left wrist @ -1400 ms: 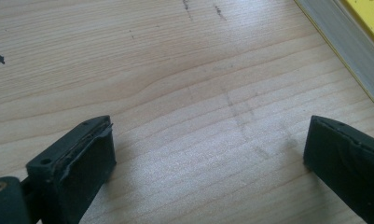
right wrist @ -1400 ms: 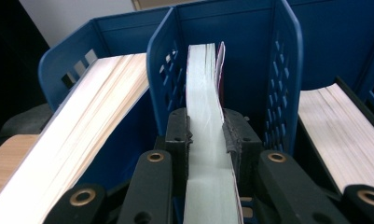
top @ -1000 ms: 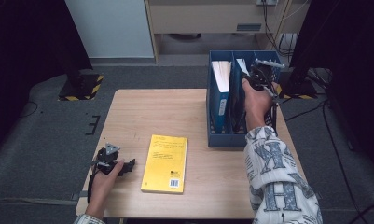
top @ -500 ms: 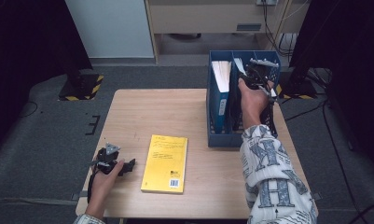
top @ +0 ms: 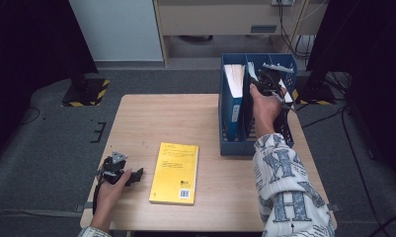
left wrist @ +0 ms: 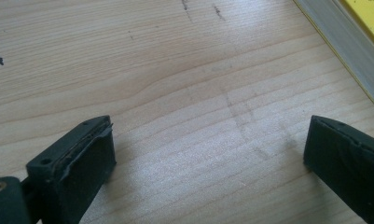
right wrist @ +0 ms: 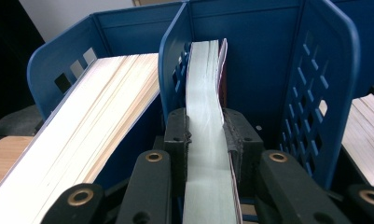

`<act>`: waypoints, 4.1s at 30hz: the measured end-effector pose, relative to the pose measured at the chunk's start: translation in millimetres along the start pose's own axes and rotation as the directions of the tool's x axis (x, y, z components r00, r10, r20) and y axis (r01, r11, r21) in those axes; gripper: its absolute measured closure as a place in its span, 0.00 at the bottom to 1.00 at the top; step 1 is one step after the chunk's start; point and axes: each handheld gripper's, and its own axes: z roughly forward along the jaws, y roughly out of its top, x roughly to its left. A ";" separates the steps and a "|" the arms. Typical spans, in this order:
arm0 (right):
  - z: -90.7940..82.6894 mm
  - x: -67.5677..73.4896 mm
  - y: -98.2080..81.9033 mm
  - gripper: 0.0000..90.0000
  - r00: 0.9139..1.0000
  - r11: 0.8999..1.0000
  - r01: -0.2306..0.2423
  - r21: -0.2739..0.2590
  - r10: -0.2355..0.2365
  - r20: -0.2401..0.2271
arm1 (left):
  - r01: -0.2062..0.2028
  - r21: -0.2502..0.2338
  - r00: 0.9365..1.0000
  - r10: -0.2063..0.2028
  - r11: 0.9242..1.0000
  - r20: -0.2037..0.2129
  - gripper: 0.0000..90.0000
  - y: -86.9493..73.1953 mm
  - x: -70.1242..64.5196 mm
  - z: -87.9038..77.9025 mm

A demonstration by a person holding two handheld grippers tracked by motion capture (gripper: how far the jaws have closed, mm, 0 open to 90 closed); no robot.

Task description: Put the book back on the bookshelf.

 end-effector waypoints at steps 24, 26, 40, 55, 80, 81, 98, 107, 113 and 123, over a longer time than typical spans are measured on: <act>-2.3 -0.8 -4.0 0.75 0.996 0.997 -0.071 -0.005 0.071 -0.062 | 0.000 -0.001 1.000 0.000 1.000 0.000 0.01 0.1 -0.2 0.1; -2.5 -0.5 -4.0 0.74 0.995 0.997 -0.077 -0.004 0.076 -0.070 | 0.000 -0.001 1.000 0.000 1.000 0.000 0.01 0.1 -0.3 0.2; -4.6 -0.2 -3.3 0.64 0.991 0.996 -0.092 -0.004 0.091 -0.101 | -0.001 -0.001 1.000 0.001 1.000 0.002 0.01 0.3 -0.3 0.4; -7.7 -0.4 -2.6 0.49 0.991 0.997 -0.074 0.003 0.074 -0.111 | -0.006 0.003 1.000 0.006 1.000 0.002 0.01 0.3 0.0 0.1; -34.2 -0.4 -1.1 0.21 0.992 1.000 0.002 -0.024 -0.005 -0.123 | -0.007 0.004 1.000 0.007 1.000 0.002 0.01 0.3 -0.2 0.0; -35.3 -1.3 -1.9 0.20 0.992 1.000 0.004 -0.022 -0.006 -0.124 | -0.007 0.004 1.000 0.007 1.000 0.002 0.01 0.3 -0.2 0.0; -63.1 -3.7 -18.1 0.15 0.980 0.999 0.029 -0.036 -0.035 -0.195 | -0.009 0.004 1.000 0.009 1.000 0.002 0.01 0.4 -0.6 0.1; -81.5 -0.3 -37.8 0.13 0.971 0.996 0.089 -0.027 -0.093 -0.220 | -0.010 0.004 1.000 0.010 1.000 0.003 0.01 0.5 -0.7 0.2; -92.0 6.0 -62.8 0.13 0.960 0.989 0.145 -0.003 -0.141 -0.242 | -0.012 0.004 1.000 0.012 1.000 0.007 0.01 0.9 -0.9 0.6; -100.8 18.4 -105.5 0.12 0.932 0.986 0.169 0.008 -0.158 -0.325 | -0.013 0.004 1.000 0.013 1.000 0.011 0.01 1.0 -0.9 0.7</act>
